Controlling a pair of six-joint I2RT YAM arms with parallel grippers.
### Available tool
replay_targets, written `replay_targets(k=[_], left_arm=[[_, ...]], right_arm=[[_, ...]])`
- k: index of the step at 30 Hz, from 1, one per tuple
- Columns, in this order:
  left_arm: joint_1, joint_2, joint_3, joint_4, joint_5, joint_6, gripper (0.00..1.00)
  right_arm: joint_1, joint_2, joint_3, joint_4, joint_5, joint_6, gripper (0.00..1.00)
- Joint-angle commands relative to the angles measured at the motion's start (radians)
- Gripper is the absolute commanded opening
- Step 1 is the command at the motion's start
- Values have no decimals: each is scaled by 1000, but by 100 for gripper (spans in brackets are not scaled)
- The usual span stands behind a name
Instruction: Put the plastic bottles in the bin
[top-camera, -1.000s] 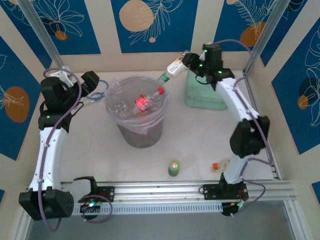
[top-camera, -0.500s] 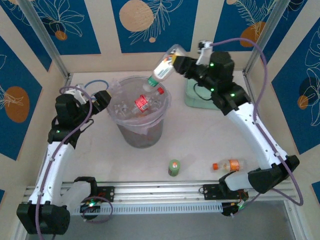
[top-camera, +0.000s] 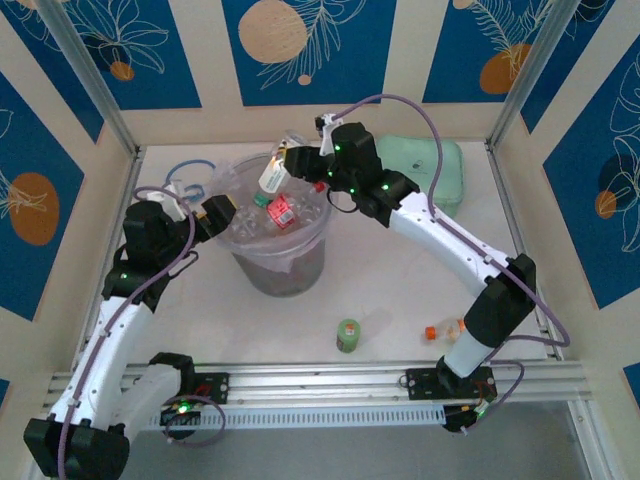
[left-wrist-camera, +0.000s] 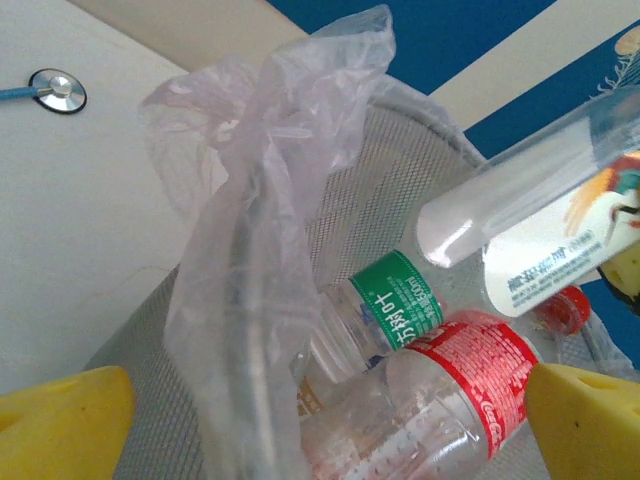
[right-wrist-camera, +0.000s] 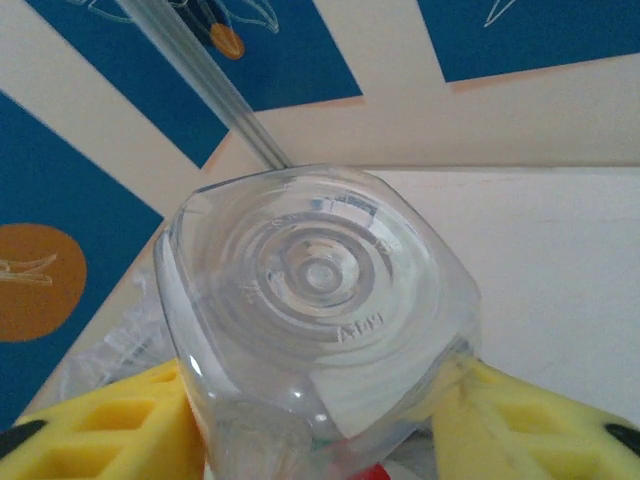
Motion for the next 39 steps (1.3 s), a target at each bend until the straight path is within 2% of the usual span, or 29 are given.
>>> replay_targets(k=[1,4,5,7,10,12,16,19,22,26,27,29,31,34,39], left_arm=[[-10,-14,-3,27,-21,-4,100],[-10,0,10,16,-25,13,100],[-10,6,14,16,-25,16,100],[-11,15,18,22,-24,18,100],[-12,23,13,38,-24,11,100],[-11,28,10,44,-22,4,100],[-12,25,10,36,-19,2,100],[-13,6,9,20,-29,6,100],[-13,-9,0,17,-34,8,100],[-13,0,-8,28,-33,19,100],[-13,4,-8,32,-32,23,100],[-12,14,-4,37,-34,36,100],[-13,24,2,41,-34,47,100],[-14,45,13,56,-33,63,100],[-16,100,30,95,-21,82,100]], right_arm=[[17,-81,-18,-127,-47,5,68],[6,-124,39,-267,-36,-48,92],[-5,-136,65,-307,-36,-67,96],[-28,-160,101,-348,-23,-91,97],[-82,-181,128,-341,-26,-116,93],[-109,-155,169,-344,-47,-131,85],[-84,-51,310,-409,-78,-180,65],[-75,-28,351,-471,-27,-195,60],[-102,-93,281,-513,100,-179,54],[-227,-216,131,-696,154,-43,64],[-252,-249,82,-727,172,-19,67],[-301,-339,-37,-802,241,65,86],[-353,-409,-140,-866,261,139,98],[-426,-478,-279,-942,257,233,99],[-385,-501,-397,-1093,578,364,99]])
